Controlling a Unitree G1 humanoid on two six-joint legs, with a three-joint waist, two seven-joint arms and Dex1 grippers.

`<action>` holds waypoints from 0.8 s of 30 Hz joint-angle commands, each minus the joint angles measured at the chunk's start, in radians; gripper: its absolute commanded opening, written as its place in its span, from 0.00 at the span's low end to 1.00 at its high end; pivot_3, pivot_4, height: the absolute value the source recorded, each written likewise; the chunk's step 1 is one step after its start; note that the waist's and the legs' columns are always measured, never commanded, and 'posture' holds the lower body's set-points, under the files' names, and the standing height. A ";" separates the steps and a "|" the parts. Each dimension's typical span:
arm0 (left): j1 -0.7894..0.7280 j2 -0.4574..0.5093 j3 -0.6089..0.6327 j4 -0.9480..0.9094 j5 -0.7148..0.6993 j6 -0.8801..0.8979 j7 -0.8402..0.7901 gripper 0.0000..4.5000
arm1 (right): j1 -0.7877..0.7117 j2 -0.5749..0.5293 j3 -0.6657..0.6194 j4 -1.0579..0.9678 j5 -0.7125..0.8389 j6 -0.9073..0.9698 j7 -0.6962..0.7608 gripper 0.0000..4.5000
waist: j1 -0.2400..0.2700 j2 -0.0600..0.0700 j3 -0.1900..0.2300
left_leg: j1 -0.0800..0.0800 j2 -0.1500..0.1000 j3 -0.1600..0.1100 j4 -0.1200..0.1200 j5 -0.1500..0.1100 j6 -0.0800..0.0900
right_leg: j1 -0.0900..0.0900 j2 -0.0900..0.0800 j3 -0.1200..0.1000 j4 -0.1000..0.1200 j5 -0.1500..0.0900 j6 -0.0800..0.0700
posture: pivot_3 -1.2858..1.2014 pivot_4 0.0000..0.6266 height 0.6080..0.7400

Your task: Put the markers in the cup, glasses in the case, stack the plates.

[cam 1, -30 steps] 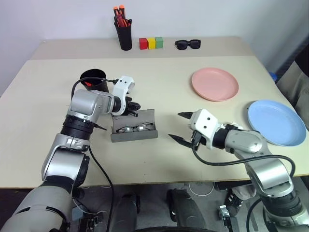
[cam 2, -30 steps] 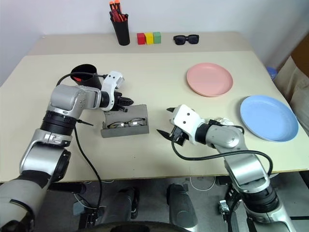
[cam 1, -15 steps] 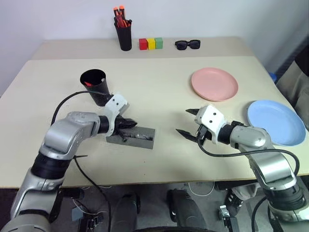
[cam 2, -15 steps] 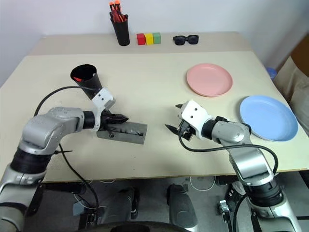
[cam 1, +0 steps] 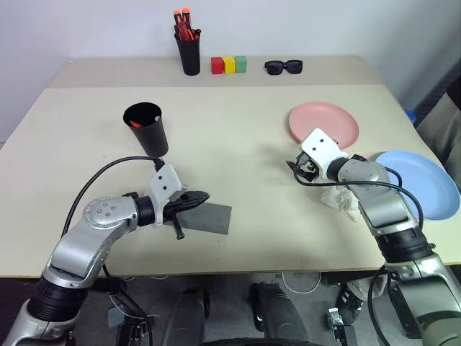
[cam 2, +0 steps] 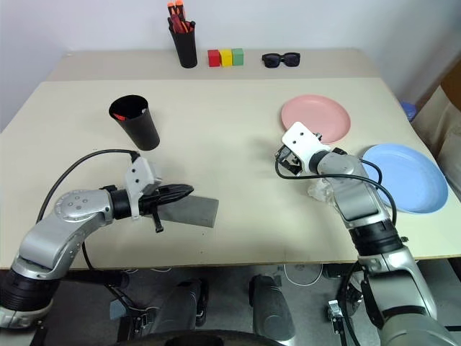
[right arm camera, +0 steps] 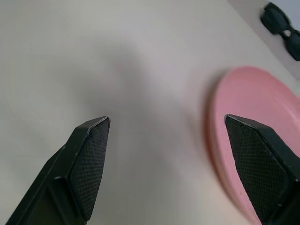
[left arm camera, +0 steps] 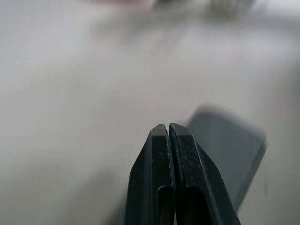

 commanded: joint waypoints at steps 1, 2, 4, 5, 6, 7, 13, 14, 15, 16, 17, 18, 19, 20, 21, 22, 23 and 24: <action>0.013 -0.007 0.025 -0.043 -0.031 -0.054 -0.031 0.01 | -0.097 0.003 0.018 0.203 -0.095 -0.123 -0.089 0.88 | -0.003 0.000 0.000 | 0.000 0.000 0.000 0.000 0.000 0.000 | 0.000 0.000 0.000 0.000 0.000 0.000 | 0.52 0.24 1.00; 0.021 -0.009 0.021 -0.051 -0.028 -0.064 -0.035 0.01 | -0.123 0.007 0.028 0.268 -0.112 -0.154 -0.106 0.88 | -0.005 0.000 0.000 | 0.000 0.000 0.000 0.000 0.000 0.000 | 0.000 0.000 0.000 0.000 0.000 0.000 | 0.52 0.24 1.00; 0.031 -0.020 0.020 -0.064 -0.036 -0.076 -0.038 0.01 | -0.167 0.018 0.038 0.383 -0.136 -0.208 -0.136 0.88 | -0.007 0.000 0.000 | 0.000 0.000 0.000 -0.001 0.000 0.000 | 0.000 0.000 0.000 0.000 0.001 0.002 | 0.52 0.24 1.00; 0.032 -0.026 0.020 -0.068 -0.043 -0.075 -0.038 0.01 | -0.191 0.025 0.039 0.443 -0.145 -0.232 -0.155 0.88 | -0.008 0.000 0.000 | 0.000 0.000 0.000 -0.001 0.000 0.000 | 0.000 0.000 0.000 0.000 0.002 0.003 | 0.52 0.24 1.00; 0.032 -0.032 0.021 -0.072 -0.051 -0.067 -0.037 0.01 | -0.211 0.030 0.041 0.498 -0.156 -0.255 -0.171 0.88 | -0.008 0.000 0.000 | 0.000 0.000 0.000 -0.001 0.000 0.000 | 0.000 0.000 0.000 0.000 0.002 0.003 | 0.52 0.24 1.00; 0.030 -0.038 0.021 -0.074 -0.054 -0.067 -0.034 0.00 | -0.230 0.033 0.048 0.550 -0.169 -0.283 -0.183 0.82 | -0.008 0.000 0.000 | 0.000 0.000 0.000 -0.001 0.000 0.000 | 0.000 0.000 0.000 0.000 0.002 0.003 | 0.52 0.24 1.00; 0.011 -0.053 0.012 -0.069 -0.049 -0.063 -0.020 0.00 | -0.273 0.030 0.058 0.663 -0.198 -0.396 -0.185 0.22 | -0.008 0.000 0.000 | 0.000 0.000 0.000 -0.001 0.000 0.000 | 0.000 0.001 0.000 0.000 0.002 0.003 | 0.52 0.24 1.00; 0.009 -0.056 0.010 -0.066 -0.047 -0.065 -0.019 0.00 | -0.270 0.027 0.056 0.655 -0.199 -0.408 -0.182 0.12 | -0.009 0.001 0.000 | 0.000 0.000 0.000 -0.001 0.000 0.000 | 0.000 0.001 0.000 0.000 0.002 0.003 | 0.52 0.24 1.00; 0.006 -0.060 0.008 -0.064 -0.046 -0.067 -0.017 0.00 | -0.264 0.022 0.054 0.643 -0.199 -0.420 -0.179 0.01 | -0.009 0.001 0.000 | 0.000 0.000 0.000 -0.001 0.000 0.000 | 0.000 0.001 0.000 0.000 0.002 0.003 | 0.52 0.24 1.00; 0.002 -0.067 0.006 -0.060 -0.043 -0.073 -0.013 0.00 | -0.255 0.016 0.053 0.627 -0.201 -0.431 -0.177 0.01 | -0.009 0.000 0.000 | 0.000 0.000 0.000 -0.001 0.000 0.000 | 0.000 0.001 0.000 0.001 0.002 0.003 | 0.52 0.24 1.00; -0.004 -0.076 0.006 -0.055 -0.043 -0.079 -0.009 0.00 | -0.245 0.010 0.051 0.606 -0.205 -0.438 -0.179 0.01 | -0.009 0.001 0.000 | 0.000 0.000 -0.001 -0.001 0.000 0.000 | 0.000 0.001 0.000 0.001 0.002 0.003 | 0.52 0.24 1.00; -0.022 -0.094 0.006 -0.044 -0.055 -0.072 -0.001 0.00 | -0.221 -0.008 0.041 0.551 -0.210 -0.430 -0.182 0.01 | -0.006 0.001 0.000 | 0.000 0.000 0.000 0.000 0.000 0.000 | 0.000 0.001 0.000 0.001 0.002 0.003 | 0.52 0.24 1.00; -0.041 -0.111 0.006 -0.034 -0.064 -0.068 0.003 0.00 | -0.194 -0.026 0.029 0.489 -0.210 -0.418 -0.176 0.01 | -0.005 0.001 0.000 | 0.000 0.000 -0.001 0.000 0.000 0.000 | 0.000 0.001 0.000 0.001 0.002 0.003 | 0.52 0.24 1.00; -0.059 -0.125 0.003 -0.024 -0.069 -0.065 0.006 0.00 | -0.165 -0.046 0.014 0.420 -0.206 -0.402 -0.164 0.01 | -0.002 0.001 0.001 | 0.000 0.000 -0.001 0.000 0.000 0.000 | 0.000 0.001 0.000 0.001 0.002 0.003 | 0.52 0.24 1.00; -0.081 -0.141 -0.005 -0.011 -0.070 -0.063 0.007 0.00 | -0.124 -0.072 -0.009 0.328 -0.195 -0.378 -0.141 0.01 | -0.002 0.001 0.001 | 0.000 0.000 -0.001 0.000 0.000 0.000 | 0.000 0.001 0.000 0.001 0.002 0.003 | 0.52 0.24 1.00; -0.098 -0.154 -0.013 -0.001 -0.069 -0.063 0.006 0.00 | -0.084 -0.097 -0.032 0.243 -0.183 -0.358 -0.117 0.01 | 0.004 0.001 0.001 | 0.000 -0.001 -0.001 0.000 0.000 0.000 | 0.000 0.001 0.000 0.001 0.002 0.003 | 0.52 0.24 1.00; -0.112 -0.164 -0.023 0.008 -0.067 -0.064 0.003 0.00 | -0.043 -0.121 -0.057 0.158 -0.170 -0.333 -0.091 0.01 | 0.004 0.001 0.001 | 0.000 -0.001 -0.002 0.000 0.000 0.000 | 0.000 0.000 0.000 0.001 0.002 0.004 | 0.52 0.24 1.00; -0.129 -0.177 -0.040 0.020 -0.061 -0.069 -0.004 0.00 | 0.018 -0.158 -0.097 0.048 -0.144 -0.302 -0.049 0.01 | 0.008 0.002 0.001 | 0.000 -0.001 -0.001 0.000 0.000 0.000 | 0.000 0.000 0.000 0.001 0.002 0.004 | 0.52 0.24 1.00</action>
